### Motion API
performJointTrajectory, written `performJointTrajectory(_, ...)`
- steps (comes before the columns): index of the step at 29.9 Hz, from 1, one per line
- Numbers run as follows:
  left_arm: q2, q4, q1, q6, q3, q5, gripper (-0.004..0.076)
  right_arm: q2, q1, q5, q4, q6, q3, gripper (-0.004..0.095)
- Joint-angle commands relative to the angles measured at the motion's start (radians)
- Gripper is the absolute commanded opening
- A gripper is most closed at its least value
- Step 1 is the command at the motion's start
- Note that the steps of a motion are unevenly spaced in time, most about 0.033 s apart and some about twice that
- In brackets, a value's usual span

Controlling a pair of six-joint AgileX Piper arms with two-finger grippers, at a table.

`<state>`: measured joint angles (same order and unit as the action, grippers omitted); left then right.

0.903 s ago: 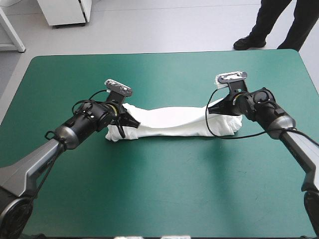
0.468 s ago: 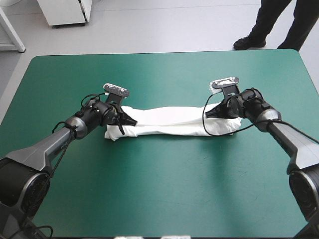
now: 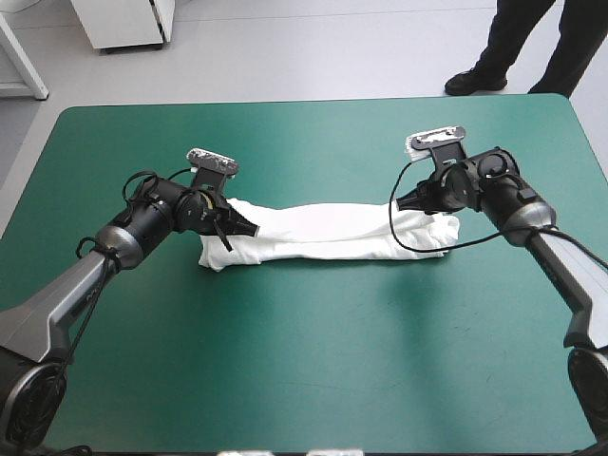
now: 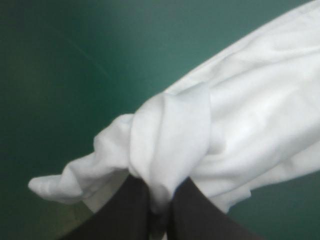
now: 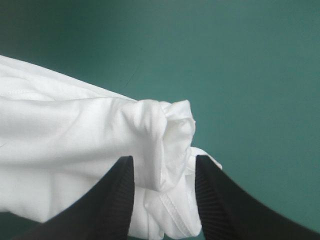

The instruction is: Fold the cloth

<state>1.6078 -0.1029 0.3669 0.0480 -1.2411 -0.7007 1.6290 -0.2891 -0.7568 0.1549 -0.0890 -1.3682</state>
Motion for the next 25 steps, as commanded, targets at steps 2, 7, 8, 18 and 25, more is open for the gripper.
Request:
performJointTrajectory(2, -0.058, 0.091, -0.002, -0.089, -0.033, -0.028, 0.0013, -0.1, 0.006, 0.019, 0.014, 0.012, -0.033, 0.0397)
performJointTrajectory(7, -0.06, 0.137, -0.002, -0.117, -0.035, -0.071, 0.0186, -0.155, 0.006, 0.0, 0.016, 0.018, -0.033, 0.0397)
performJointTrajectory(8, -0.06, 0.141, -0.002, -0.122, -0.037, -0.092, 0.0234, -0.164, 0.006, -0.007, 0.016, 0.023, -0.033, 0.0397)
performJointTrajectory(18, -0.176, 0.112, -0.002, -0.123, -0.179, -0.281, 0.0512, -0.32, 0.006, -0.049, 0.016, 0.047, -0.033, 0.0396)
performJointTrajectory(25, -0.299, 0.39, 0.008, -0.237, -0.292, -0.377, 0.0512, -0.438, 0.006, -0.154, 0.016, 0.047, -0.033, 0.0397)
